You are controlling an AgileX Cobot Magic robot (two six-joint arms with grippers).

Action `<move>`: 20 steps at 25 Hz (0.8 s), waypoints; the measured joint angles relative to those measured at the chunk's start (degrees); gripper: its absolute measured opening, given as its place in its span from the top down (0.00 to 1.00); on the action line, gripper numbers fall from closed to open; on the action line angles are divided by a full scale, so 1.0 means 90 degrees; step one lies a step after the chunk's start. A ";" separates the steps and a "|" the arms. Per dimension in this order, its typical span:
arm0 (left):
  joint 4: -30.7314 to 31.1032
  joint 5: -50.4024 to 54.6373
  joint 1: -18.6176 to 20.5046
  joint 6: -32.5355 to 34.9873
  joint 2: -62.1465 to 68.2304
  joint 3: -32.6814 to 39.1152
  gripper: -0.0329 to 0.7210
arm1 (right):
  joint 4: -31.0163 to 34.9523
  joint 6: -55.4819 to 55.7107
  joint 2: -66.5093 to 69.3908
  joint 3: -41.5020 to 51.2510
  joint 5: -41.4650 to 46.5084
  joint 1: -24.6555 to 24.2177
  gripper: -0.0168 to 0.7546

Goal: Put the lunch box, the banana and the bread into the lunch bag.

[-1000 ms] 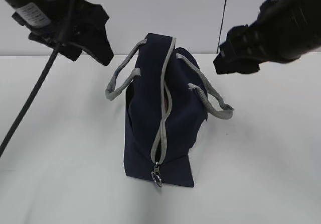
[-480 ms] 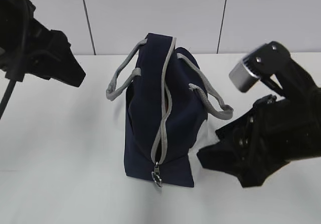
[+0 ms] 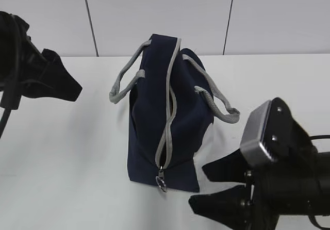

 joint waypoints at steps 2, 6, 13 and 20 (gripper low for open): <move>-0.0006 -0.0096 0.0000 0.0006 0.0000 0.0012 0.41 | 0.0141 -0.0577 0.0489 0.0000 0.0407 0.0000 0.38; -0.0013 -0.0162 0.0000 0.0125 -0.0012 0.0025 0.43 | 0.0197 -0.0948 0.1536 -0.0015 0.0684 0.0000 0.38; -0.0026 -0.0151 0.0000 0.0167 -0.0012 0.0025 0.44 | 0.0262 -0.0953 0.2693 -0.0257 0.1246 0.0000 0.38; -0.0045 -0.0129 0.0000 0.0167 -0.0012 0.0025 0.46 | 0.0262 -0.1133 0.2788 -0.0512 0.1373 0.0000 0.38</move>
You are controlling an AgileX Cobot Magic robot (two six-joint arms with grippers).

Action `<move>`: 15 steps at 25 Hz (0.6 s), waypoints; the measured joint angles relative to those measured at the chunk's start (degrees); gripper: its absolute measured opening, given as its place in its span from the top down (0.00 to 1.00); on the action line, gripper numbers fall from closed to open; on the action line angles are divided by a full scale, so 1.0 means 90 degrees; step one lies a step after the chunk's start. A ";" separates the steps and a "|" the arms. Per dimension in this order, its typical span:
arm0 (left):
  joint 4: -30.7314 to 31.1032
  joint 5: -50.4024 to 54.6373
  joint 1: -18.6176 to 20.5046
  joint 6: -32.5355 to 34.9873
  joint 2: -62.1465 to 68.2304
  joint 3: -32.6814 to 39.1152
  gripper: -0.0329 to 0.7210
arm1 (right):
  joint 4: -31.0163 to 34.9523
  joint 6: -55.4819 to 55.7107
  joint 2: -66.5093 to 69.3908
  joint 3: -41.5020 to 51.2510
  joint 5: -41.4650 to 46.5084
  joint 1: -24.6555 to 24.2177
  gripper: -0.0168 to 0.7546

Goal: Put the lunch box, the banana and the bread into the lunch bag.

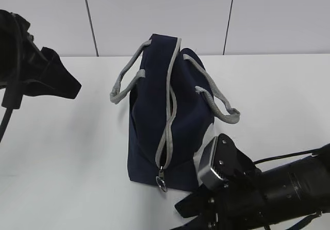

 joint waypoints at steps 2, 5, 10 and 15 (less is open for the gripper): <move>0.0000 0.0000 0.0000 0.0000 0.0000 0.0000 0.46 | 0.0000 -0.0030 0.0000 -0.0172 -0.0052 0.0000 0.38; 0.0000 0.0013 0.0000 0.0000 0.0000 0.0000 0.46 | 0.0000 -0.0070 0.0000 -0.0369 -0.0276 0.0000 0.40; 0.0000 0.0015 0.0000 0.0000 0.0000 0.0000 0.46 | 0.0000 -0.0082 0.0015 -0.0613 -0.0418 0.0000 0.48; -0.0002 0.0020 0.0000 0.0000 0.0000 0.0000 0.47 | 0.0000 -0.0082 0.0015 -0.0697 -0.0520 0.0000 0.49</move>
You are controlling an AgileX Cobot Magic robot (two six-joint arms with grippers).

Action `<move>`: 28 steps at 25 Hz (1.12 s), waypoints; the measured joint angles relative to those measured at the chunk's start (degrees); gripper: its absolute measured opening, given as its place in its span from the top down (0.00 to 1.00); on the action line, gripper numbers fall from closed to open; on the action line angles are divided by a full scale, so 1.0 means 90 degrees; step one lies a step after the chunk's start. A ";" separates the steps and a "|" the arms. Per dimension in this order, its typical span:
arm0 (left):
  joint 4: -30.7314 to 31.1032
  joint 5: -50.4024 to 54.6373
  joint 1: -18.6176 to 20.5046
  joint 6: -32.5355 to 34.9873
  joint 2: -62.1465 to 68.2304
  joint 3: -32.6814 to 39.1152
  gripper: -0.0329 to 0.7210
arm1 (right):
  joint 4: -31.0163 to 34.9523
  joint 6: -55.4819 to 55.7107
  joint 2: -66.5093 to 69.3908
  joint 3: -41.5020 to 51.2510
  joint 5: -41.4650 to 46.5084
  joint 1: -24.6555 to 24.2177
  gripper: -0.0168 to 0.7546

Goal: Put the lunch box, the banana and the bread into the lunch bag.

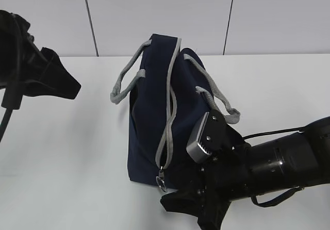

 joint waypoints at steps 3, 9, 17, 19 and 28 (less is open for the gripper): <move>0.0000 0.0000 0.0000 0.0002 0.0000 0.0000 0.47 | 0.0000 0.0000 0.0015 -0.0010 -0.0011 0.0000 0.49; 0.0000 0.0000 0.0000 0.0002 0.0000 0.0000 0.47 | 0.0000 0.0011 0.0120 -0.0010 0.0019 0.0000 0.52; 0.0000 0.0043 0.0000 0.0002 0.0000 0.0000 0.48 | 0.0000 0.0029 0.0636 -0.0056 0.0451 0.0000 0.53; 0.0006 0.0057 0.0000 0.0002 0.0000 0.0000 0.48 | 0.0000 0.0029 0.0663 -0.0073 0.0321 0.0000 0.53; 0.0006 0.0098 0.0000 0.0002 0.0000 0.0000 0.49 | 0.0000 0.0039 0.0663 -0.0416 -0.0077 0.0000 0.54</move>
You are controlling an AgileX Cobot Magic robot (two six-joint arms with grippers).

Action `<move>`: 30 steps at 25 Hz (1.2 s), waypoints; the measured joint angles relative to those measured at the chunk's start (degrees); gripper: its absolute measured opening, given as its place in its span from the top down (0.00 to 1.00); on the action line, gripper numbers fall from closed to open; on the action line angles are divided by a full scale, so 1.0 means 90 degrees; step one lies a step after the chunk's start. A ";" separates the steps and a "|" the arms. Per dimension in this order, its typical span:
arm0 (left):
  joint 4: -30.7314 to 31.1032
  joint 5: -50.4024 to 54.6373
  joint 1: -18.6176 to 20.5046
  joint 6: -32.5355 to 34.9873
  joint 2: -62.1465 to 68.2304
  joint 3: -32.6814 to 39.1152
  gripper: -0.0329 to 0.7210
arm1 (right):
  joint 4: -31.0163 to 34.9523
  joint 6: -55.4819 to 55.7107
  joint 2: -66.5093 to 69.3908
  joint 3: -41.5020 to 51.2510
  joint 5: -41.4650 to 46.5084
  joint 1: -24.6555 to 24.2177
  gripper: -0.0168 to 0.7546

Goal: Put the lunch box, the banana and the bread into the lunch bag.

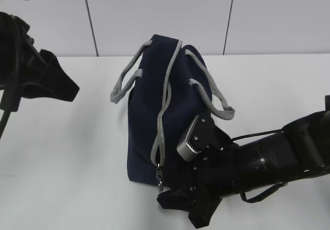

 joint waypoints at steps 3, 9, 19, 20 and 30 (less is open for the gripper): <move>0.0000 0.0006 0.0000 0.0000 0.0000 0.0000 0.49 | 0.0000 0.0000 0.0000 -0.0068 -0.0133 0.0000 0.54; 0.0021 0.0025 0.0000 0.0000 0.0000 0.0000 0.49 | 0.0000 0.0003 0.0013 -0.0170 -0.0202 0.0000 0.65; 0.0046 0.0035 0.0000 0.0000 0.0000 0.0000 0.49 | 0.0000 0.0003 0.0013 -0.0232 -0.0202 0.0000 0.93; 0.0046 0.0035 0.0000 0.0000 0.0000 0.0000 0.49 | 0.0000 0.0003 0.0013 -0.0232 -0.0202 0.0000 0.96; 0.0048 0.0040 0.0000 0.0000 0.0000 0.0000 0.49 | -0.0452 0.0716 -0.0073 -0.0232 -0.0241 0.0000 0.98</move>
